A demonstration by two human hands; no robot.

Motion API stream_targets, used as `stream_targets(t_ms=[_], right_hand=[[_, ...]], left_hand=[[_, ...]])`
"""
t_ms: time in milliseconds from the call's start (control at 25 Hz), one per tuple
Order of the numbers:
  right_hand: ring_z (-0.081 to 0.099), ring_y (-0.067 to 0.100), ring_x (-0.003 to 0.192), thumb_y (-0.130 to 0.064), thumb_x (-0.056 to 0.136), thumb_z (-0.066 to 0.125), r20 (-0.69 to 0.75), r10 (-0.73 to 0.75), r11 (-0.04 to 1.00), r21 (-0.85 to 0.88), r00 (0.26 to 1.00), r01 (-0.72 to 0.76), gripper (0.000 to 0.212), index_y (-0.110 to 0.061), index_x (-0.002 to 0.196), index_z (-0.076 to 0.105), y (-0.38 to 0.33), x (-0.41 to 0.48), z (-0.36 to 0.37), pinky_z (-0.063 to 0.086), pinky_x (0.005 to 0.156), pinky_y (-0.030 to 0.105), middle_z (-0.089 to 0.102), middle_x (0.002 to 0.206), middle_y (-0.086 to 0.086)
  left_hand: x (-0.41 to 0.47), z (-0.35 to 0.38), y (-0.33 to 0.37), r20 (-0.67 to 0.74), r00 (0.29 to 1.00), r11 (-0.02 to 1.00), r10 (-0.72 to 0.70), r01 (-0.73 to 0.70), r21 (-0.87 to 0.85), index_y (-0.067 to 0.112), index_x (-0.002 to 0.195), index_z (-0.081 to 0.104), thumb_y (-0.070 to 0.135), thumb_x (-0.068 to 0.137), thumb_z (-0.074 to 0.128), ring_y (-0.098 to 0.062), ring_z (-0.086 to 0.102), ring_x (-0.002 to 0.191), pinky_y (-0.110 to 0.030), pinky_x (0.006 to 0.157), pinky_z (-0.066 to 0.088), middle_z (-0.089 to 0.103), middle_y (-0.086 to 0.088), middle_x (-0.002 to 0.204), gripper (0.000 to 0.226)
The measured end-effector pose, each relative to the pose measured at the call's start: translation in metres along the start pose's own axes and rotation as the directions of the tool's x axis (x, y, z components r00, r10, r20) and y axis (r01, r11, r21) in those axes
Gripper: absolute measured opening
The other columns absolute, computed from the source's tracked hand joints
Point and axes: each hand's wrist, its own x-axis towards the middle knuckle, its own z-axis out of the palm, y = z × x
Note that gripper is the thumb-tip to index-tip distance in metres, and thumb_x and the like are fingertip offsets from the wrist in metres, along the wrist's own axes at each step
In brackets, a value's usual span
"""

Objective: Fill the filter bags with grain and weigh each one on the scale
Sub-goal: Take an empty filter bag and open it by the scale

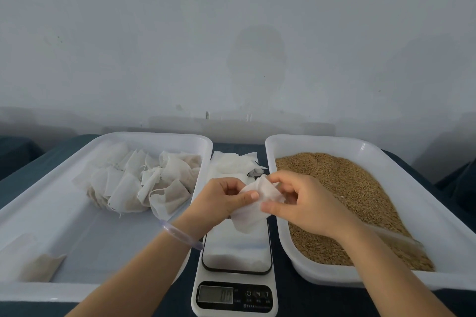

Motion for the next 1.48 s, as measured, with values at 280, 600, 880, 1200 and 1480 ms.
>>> stream_targets(t_ms=[280, 600, 880, 1200, 1480], right_hand=[[0.038, 0.002, 0.052, -0.033, 0.087, 0.063, 0.15, -0.022, 0.995, -0.09, 0.988, 0.036, 0.021, -0.042, 0.069, 0.058, 0.001, -0.004, -0.008, 0.034, 0.052, 0.017, 0.047, 0.058, -0.013], [0.042, 0.003, 0.05, -0.037, 0.091, 0.056, 0.262, -0.03, 0.989, -0.129, 0.965, 0.066, 0.016, -0.025, 0.082, 0.059, -0.008, -0.013, -0.01, 0.035, 0.049, 0.017, 0.052, 0.061, -0.014], [0.04, 0.008, 0.047, -0.041, 0.095, 0.046, 0.276, -0.053, 0.962, -0.244, 0.96, 0.123, 0.025, -0.03, 0.074, 0.048, -0.014, -0.027, -0.018, 0.031, 0.048, 0.02, 0.051, 0.057, -0.021], [0.049, 0.002, 0.054, -0.057, 0.086, 0.045, 0.223, 0.035, 0.991, -0.134, 0.974, -0.005, 0.015, -0.05, 0.076, 0.054, -0.009, -0.028, -0.019, 0.04, 0.052, 0.016, 0.059, 0.07, -0.017], [0.053, 0.011, 0.113, -0.025, 0.081, 0.071, 0.034, 0.694, 0.633, -0.504, 0.719, -0.587, 0.046, -0.028, 0.124, 0.053, 0.111, -0.071, -0.085, 0.043, 0.094, 0.027, 0.054, 0.13, -0.007]], left_hand=[[-0.003, -0.009, 0.004, 0.249, 0.968, 0.997, -0.039, 0.054, -0.055, 0.009, 0.119, 0.055, 0.008, 0.061, 0.078, -0.019, 0.064, 0.102, -0.026, 0.086, 0.051, 0.066, -0.007, 0.111, 0.062], [-0.013, 0.006, 0.01, 0.49, 0.872, 0.944, 0.005, -0.166, 0.287, 0.011, 0.101, 0.059, 0.007, 0.069, 0.08, -0.022, 0.063, 0.081, -0.037, 0.074, 0.053, 0.063, -0.004, 0.085, 0.038], [-0.013, 0.011, 0.005, 0.52, 0.849, 0.918, -0.09, -0.132, 0.374, 0.028, 0.093, 0.061, 0.022, 0.07, 0.078, -0.016, 0.067, 0.077, -0.028, 0.066, 0.053, 0.068, 0.005, 0.084, 0.03], [-0.012, 0.014, 0.005, 0.502, 0.861, 0.938, -0.086, -0.1, 0.332, 0.028, 0.085, 0.066, 0.002, 0.074, 0.072, -0.015, 0.062, 0.056, -0.025, 0.056, 0.051, 0.066, 0.002, 0.07, 0.029], [-0.01, 0.014, 0.002, 0.315, 0.943, 0.952, -0.105, 0.004, 0.305, 0.003, 0.107, 0.057, -0.002, 0.074, 0.073, -0.026, 0.07, 0.072, -0.034, 0.067, 0.059, 0.07, -0.006, 0.072, 0.037]])
